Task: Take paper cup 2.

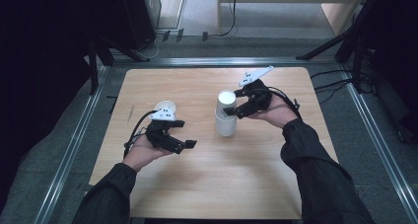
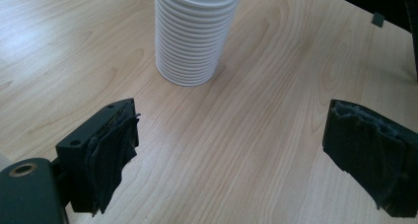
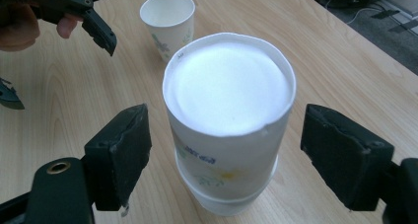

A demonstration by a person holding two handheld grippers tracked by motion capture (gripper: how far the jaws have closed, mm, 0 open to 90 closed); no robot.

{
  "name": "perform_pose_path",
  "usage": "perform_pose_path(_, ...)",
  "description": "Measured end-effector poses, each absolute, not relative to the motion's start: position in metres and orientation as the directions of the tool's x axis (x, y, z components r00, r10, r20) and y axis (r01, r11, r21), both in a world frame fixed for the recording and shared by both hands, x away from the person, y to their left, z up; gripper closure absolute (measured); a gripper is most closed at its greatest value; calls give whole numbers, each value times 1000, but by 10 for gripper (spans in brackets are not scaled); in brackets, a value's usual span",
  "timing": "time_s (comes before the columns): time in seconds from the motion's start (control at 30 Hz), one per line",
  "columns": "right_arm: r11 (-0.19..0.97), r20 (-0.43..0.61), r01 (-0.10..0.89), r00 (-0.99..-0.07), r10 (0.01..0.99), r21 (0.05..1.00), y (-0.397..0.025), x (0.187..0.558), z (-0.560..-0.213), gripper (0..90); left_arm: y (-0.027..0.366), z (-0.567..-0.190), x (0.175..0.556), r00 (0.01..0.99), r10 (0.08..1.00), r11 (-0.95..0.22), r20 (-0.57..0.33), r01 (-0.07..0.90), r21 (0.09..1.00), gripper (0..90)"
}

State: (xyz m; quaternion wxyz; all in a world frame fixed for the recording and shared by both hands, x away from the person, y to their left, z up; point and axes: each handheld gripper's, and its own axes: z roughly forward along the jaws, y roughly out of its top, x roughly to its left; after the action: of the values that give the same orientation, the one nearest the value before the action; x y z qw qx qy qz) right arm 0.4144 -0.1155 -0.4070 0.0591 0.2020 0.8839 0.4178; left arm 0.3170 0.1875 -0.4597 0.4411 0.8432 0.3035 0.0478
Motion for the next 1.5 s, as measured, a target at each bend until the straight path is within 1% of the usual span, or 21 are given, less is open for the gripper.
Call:
perform_pose_path(0.43, 710, 26, 293, -932, 360, 641, -91, 425, -397, 224, 188, -460, 316, 809, 554, -427, -194, 477, 768, 70)
perform_pose_path(0.67, 782, 10, 258, -952, 307, 568, -79, 430, -390, 233, 187, -460, 316, 811, 552, -427, -193, 474, 770, 69)
perform_pose_path(0.87, 833, -41, 206, -964, 263, 513, -69, 433, -387, 258, 188, -460, 316, 810, 553, -424, -194, 474, 772, 69)
perform_pose_path(1.1, 863, -58, 200, -965, 255, 464, -64, 435, -384, 307, 189, -459, 316, 810, 552, -424, -198, 476, 771, 69)
perform_pose_path(1.5, 884, -61, 185, -971, 233, 428, -60, 437, -378, 318, 189, -459, 316, 810, 552, -422, -200, 477, 771, 69)
